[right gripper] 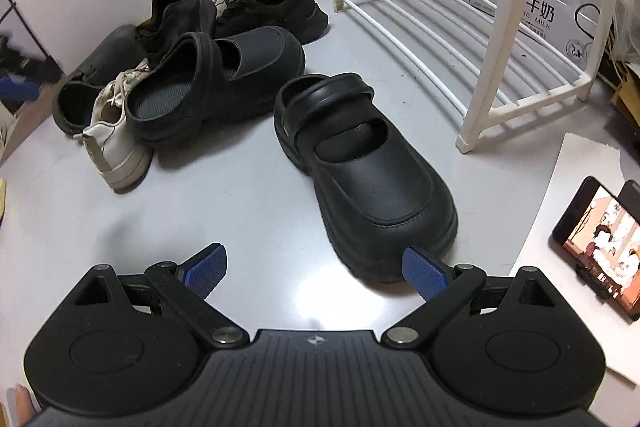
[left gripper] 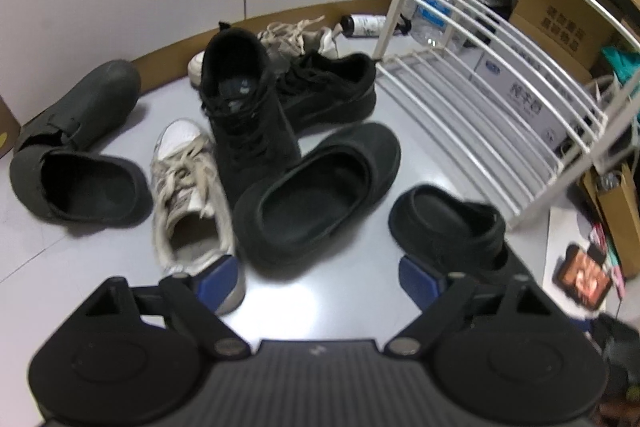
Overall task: Organize scattered shoes
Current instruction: 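Set the clog down beside the rack and open the right tool, then close the left tool on the heel of a black clog, then lift the black clog with the left tool and carry it toward the rack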
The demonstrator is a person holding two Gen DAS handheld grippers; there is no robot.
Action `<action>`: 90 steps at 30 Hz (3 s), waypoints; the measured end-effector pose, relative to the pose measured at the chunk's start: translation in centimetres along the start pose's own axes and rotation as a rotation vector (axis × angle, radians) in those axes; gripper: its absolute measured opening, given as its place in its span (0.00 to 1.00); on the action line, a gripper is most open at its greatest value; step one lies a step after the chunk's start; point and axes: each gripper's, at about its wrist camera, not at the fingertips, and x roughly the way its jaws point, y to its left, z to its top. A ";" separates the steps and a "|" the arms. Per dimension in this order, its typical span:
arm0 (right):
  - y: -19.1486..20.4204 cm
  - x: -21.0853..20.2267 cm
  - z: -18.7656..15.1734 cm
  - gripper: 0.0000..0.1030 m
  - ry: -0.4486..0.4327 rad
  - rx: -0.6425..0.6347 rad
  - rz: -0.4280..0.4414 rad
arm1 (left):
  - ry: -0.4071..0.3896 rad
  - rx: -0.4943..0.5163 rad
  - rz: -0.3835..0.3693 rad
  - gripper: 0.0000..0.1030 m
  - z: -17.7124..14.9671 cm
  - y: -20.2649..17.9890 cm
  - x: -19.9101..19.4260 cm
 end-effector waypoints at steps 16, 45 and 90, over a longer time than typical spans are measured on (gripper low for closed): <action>-2.7 -0.1 -1.3 0.95 0.027 0.038 -0.009 | -0.016 0.096 0.002 0.84 2.7 -3.5 6.9; -3.6 0.7 -1.7 0.95 0.046 0.034 -0.017 | 0.008 0.242 0.031 0.15 2.8 -5.7 13.8; -0.2 0.1 0.4 0.95 -0.035 -0.038 -0.012 | -0.038 0.107 -0.140 0.15 -3.9 1.0 -0.1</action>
